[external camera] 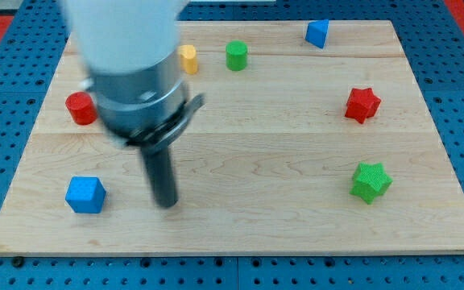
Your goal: Move the blue cube slightly towards right and up
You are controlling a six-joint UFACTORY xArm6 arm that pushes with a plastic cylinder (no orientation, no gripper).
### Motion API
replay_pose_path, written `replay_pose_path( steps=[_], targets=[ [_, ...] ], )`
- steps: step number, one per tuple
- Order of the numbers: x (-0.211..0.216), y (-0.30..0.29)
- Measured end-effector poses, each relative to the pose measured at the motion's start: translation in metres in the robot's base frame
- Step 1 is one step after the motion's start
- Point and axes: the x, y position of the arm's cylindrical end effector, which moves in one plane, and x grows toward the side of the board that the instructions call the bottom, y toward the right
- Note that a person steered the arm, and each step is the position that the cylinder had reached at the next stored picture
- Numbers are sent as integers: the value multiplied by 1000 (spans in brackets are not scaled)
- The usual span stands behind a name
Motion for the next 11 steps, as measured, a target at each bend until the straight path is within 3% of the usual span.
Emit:
replay_pose_path(
  steps=[1,2,3,5,9,11],
  targets=[
    [34,-73],
    [20,-123],
    [-8,-122],
    [-25,-123],
    [-7,-125],
    [-19,-45]
  ],
)
